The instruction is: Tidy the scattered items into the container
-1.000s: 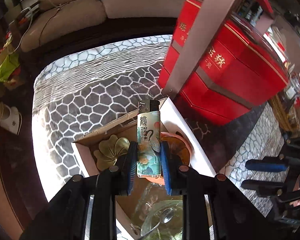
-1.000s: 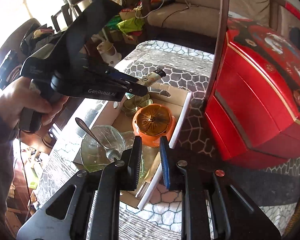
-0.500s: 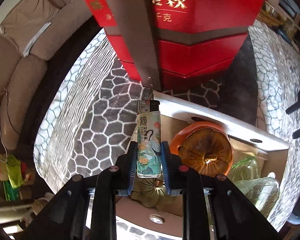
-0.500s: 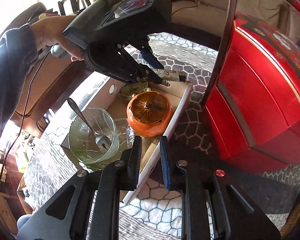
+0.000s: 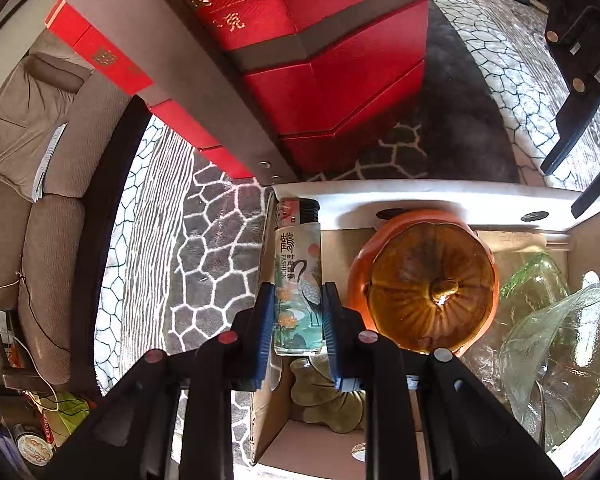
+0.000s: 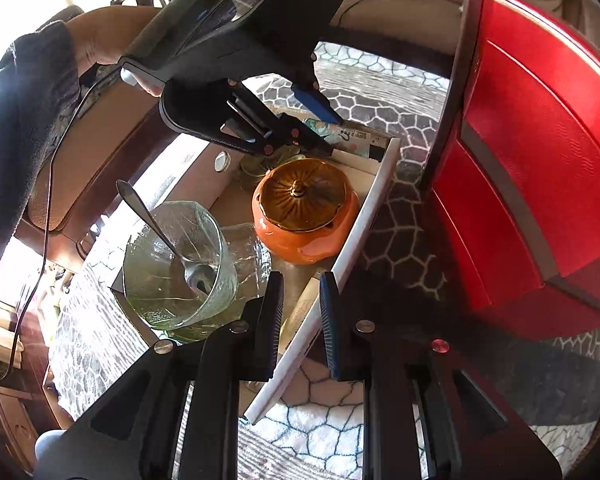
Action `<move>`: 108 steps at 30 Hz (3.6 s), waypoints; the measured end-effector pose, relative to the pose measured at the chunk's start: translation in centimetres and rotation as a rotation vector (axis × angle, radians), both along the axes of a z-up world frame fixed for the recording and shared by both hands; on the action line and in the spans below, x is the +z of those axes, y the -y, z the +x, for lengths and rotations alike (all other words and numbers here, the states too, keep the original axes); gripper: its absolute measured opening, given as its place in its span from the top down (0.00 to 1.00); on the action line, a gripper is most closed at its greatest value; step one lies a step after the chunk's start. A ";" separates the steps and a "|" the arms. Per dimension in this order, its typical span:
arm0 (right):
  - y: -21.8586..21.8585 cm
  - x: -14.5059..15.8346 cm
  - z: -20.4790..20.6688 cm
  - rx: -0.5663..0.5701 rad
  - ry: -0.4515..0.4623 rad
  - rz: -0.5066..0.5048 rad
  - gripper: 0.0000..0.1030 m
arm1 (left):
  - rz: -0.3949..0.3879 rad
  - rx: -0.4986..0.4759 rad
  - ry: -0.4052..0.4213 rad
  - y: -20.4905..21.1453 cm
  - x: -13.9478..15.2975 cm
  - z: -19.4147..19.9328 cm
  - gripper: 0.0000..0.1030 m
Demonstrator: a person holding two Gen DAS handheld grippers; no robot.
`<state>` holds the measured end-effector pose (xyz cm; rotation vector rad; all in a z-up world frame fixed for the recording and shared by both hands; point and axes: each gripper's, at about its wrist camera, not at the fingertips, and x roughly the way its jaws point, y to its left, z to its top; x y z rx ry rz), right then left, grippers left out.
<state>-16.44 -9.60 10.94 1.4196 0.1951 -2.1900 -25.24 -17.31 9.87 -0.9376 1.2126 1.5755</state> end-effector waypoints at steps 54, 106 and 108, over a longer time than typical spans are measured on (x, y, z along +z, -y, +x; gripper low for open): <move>5.1 1.6 2.5 -0.143 -0.050 0.055 0.78 | 0.438 1.267 0.074 9.8 8.0 14.6 0.23; -7.6 0.2 17.0 -0.283 -0.084 0.048 0.28 | 0.518 1.519 0.005 1.8 2.8 29.8 0.12; -9.6 -0.1 17.1 -0.314 -0.084 0.049 0.23 | 0.521 1.507 -0.004 0.5 2.5 29.7 0.01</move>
